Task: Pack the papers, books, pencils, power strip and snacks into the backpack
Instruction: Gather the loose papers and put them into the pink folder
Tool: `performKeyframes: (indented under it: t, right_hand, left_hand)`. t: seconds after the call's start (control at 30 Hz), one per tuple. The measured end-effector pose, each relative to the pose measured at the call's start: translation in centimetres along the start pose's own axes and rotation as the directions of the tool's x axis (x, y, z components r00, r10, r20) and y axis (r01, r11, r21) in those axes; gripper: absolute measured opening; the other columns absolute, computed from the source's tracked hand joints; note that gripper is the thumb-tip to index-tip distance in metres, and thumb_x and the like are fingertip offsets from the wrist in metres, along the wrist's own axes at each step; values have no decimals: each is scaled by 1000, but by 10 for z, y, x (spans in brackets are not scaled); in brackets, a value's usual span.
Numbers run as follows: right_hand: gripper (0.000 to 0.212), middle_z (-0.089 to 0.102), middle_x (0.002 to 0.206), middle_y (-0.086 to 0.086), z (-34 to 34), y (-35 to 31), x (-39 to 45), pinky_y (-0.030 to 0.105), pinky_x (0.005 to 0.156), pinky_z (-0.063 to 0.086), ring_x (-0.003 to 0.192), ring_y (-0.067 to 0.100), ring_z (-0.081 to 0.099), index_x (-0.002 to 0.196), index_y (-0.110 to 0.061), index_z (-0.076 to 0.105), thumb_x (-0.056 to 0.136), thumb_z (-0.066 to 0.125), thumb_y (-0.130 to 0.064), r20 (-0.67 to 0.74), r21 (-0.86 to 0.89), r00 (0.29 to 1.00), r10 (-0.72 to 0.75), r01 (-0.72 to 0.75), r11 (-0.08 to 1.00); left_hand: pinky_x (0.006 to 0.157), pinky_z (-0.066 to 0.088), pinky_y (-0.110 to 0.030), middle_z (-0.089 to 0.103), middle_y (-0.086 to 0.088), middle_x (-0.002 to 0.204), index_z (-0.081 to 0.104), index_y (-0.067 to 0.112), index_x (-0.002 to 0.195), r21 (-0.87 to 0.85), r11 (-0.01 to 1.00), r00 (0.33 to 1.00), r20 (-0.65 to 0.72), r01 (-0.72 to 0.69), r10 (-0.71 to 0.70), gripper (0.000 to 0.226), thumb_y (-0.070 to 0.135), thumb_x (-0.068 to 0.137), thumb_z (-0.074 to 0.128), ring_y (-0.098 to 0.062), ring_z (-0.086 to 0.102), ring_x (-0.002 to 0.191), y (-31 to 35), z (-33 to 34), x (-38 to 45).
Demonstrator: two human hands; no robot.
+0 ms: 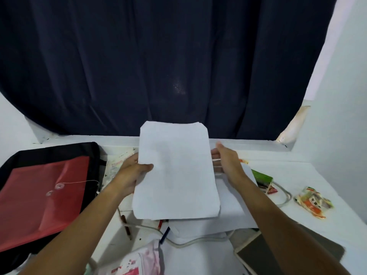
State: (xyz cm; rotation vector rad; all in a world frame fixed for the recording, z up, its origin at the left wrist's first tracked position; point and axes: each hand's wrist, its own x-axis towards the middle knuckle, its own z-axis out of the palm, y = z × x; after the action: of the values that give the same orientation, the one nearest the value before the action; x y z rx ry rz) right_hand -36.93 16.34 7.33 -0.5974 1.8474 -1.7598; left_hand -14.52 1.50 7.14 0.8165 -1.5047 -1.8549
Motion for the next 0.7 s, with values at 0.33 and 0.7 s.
performKeyframes:
  t: [0.33,0.7]
  right_hand:
    - [50,59,91,2,-33,74,21,31,70,45,85,24,60,97,-12,50,71,73,-49,-166,-750,982,88,-184,635]
    - [7,64,78,11,-32,7,21,25,55,41,67,22,57,82,1,63,85,59,-3,-215,-347,943,-254,170,922]
  left_hand:
    - [73,59,-35,70,-15,114,60,4,119,-29,998,996,64,-53,55,40,-16,85,54,-33,69,102,13,-25,0]
    - [100,45,-50,69,-11,118,64,8,117,42,989,989,40,-142,140,43,-18,84,54,-33,65,110,14,-41,22]
